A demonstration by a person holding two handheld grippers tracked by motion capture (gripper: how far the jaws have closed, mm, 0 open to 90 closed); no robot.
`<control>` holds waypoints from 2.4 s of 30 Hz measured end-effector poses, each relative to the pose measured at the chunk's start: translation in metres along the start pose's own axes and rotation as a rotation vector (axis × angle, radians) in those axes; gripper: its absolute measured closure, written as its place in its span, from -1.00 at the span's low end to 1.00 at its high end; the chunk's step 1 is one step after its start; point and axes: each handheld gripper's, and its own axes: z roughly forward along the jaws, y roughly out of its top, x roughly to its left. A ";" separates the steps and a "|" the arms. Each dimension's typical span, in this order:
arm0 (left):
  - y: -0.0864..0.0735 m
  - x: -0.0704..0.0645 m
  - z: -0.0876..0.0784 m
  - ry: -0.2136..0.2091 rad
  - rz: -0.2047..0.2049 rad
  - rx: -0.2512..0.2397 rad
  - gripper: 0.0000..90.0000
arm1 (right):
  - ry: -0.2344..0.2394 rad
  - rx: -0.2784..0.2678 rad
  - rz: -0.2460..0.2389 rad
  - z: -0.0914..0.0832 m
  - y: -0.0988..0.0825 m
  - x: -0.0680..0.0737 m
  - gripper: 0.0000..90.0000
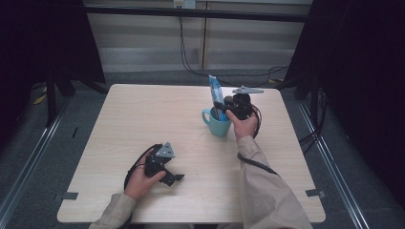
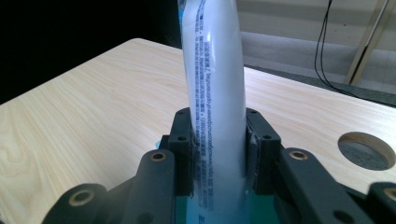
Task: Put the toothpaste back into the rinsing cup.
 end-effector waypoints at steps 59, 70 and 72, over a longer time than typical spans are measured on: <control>0.000 -0.001 0.001 0.004 -0.005 -0.008 -1.00 | -0.039 0.082 -0.049 -0.014 0.000 0.006 -0.30; 0.000 0.000 0.000 0.000 -0.005 -0.005 -1.00 | -0.042 0.089 -0.048 -0.022 0.003 0.008 -0.39; 0.000 0.000 0.000 0.001 -0.004 -0.003 -1.00 | -0.041 0.090 -0.047 -0.022 0.003 0.008 -0.41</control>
